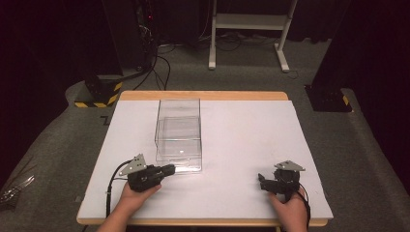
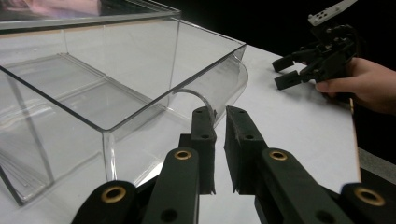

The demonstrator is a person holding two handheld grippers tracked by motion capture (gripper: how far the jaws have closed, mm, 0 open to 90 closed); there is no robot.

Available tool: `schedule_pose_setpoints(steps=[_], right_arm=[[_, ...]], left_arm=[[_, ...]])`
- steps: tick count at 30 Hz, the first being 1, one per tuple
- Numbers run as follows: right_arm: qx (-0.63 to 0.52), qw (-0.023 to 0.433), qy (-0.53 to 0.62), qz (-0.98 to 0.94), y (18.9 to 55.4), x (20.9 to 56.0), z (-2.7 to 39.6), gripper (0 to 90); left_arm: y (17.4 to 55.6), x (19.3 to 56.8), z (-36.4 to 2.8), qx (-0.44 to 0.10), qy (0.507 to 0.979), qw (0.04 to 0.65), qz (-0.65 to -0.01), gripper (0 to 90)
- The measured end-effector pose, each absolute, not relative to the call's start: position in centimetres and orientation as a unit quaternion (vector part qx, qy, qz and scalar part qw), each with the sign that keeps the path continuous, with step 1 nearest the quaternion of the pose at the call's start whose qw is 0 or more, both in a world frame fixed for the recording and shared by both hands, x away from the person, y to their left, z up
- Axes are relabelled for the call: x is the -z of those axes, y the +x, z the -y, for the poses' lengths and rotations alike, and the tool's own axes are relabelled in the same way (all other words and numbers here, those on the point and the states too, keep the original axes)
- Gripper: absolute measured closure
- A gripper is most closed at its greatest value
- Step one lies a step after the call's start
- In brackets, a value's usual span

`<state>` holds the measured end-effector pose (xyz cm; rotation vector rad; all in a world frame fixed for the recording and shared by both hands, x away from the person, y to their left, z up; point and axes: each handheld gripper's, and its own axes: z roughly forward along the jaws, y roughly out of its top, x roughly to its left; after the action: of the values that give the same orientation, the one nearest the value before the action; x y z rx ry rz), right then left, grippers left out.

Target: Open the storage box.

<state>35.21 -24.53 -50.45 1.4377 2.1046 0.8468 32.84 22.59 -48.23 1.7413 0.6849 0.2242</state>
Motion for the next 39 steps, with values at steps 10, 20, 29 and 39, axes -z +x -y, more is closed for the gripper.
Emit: schedule_pose_setpoints(steps=[10, 20, 29, 39], right_arm=[[-0.307, 0.226, 0.522, -0.763, 35.2, 50.4, 24.5, 9.0], [-0.307, 0.226, 0.521, -0.763, 35.2, 50.4, 24.5, 9.0], [-0.307, 0.226, 0.521, -0.763, 35.2, 50.4, 24.5, 9.0], [-0.307, 0.226, 0.521, -0.763, 35.2, 50.4, 24.5, 9.0]], left_arm=[[31.2, 48.4, -23.3, -0.082, 0.757, 0.584, -0.282, 82.0], [30.2, 48.7, -23.1, -0.081, 0.762, 0.581, -0.274, 82.3], [29.6, 48.6, -23.1, -0.079, 0.769, 0.576, -0.266, 82.6], [28.5, 48.5, -23.1, -0.071, 0.772, 0.576, -0.26, 82.9]])
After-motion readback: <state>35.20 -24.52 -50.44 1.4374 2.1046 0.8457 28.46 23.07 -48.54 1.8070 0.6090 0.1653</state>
